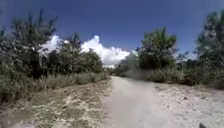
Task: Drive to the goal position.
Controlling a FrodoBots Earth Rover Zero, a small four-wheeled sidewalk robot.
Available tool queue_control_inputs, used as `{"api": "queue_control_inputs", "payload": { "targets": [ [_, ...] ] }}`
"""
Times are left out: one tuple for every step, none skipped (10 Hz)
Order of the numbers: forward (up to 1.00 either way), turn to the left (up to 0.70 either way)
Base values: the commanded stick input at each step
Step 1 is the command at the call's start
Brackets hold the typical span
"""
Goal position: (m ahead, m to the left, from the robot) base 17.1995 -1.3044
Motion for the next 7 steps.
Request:
{"api": "queue_control_inputs", "payload": {
  "targets": [
    [0.44,0.02],
    [0.44,0.02],
    [0.44,0.02],
    [0.44,0.02],
    [0.44,0.02],
    [0.44,0.02],
    [0.44,0.02]
  ]
}}
